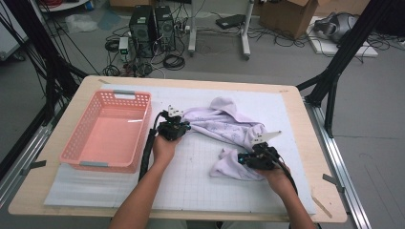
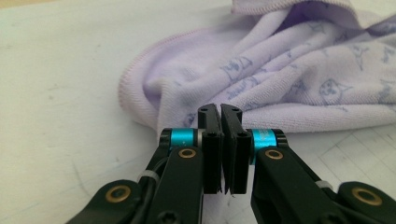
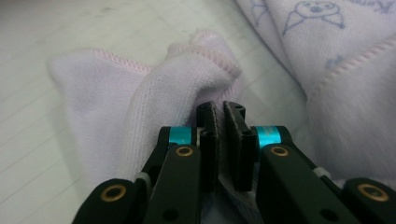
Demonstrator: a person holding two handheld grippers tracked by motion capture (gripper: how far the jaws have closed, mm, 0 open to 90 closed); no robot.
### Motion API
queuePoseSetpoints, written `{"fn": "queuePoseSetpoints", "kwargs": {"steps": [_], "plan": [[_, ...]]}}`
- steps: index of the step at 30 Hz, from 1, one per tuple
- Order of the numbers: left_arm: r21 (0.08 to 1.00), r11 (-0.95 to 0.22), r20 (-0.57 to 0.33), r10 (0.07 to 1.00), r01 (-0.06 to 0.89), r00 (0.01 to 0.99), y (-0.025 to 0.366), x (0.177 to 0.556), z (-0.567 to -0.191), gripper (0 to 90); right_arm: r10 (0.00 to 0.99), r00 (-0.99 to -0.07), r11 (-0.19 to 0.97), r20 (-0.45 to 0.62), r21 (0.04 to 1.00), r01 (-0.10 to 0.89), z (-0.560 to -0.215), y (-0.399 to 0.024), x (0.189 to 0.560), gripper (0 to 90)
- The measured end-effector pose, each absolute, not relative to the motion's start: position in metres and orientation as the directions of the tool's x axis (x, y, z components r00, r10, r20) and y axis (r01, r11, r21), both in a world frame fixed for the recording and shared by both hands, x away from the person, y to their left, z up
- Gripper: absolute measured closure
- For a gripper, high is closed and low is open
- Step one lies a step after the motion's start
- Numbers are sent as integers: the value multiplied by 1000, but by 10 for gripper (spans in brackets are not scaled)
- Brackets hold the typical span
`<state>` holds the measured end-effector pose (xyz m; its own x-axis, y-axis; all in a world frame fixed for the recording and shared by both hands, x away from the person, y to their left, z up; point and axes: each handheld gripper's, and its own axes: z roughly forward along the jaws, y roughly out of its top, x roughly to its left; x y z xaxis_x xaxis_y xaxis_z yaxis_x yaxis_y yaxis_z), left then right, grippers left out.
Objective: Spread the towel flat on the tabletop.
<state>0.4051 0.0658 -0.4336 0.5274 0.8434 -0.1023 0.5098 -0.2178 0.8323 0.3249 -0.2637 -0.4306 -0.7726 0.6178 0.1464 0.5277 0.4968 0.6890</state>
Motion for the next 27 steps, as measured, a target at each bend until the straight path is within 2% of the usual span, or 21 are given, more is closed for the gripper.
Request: {"fn": "queuePoseSetpoints", "kwargs": {"steps": [4, 7, 17, 18, 22, 27], "plan": [[839, -205, -103, 850, 504, 517, 68, 406, -433, 867, 582, -797, 431, 162, 770, 470, -421, -287, 298, 852], [842, -206, -95, 853, 499, 513, 68, 406, -433, 867, 609, -780, 389, 146, 802, 454, -415, -311, 279, 852], [845, -188, -108, 857, 501, 504, 68, 406, -433, 854, 729, -679, 382, 87, 771, 510, -416, -385, 232, 853], [846, -181, -121, 850, 501, 512, 67, 406, -433, 822, 737, -671, 379, 86, 769, 515, -416, -388, 229, 840], [852, -183, -142, 820, 490, 554, 59, 400, -431, 591, 772, -632, 329, 72, 806, 492, -402, -390, 224, 664], [867, -204, -137, 779, 454, 612, 48, 390, -429, 558, 762, -648, 360, 5, 828, 430, -383, -353, 246, 606]]}}
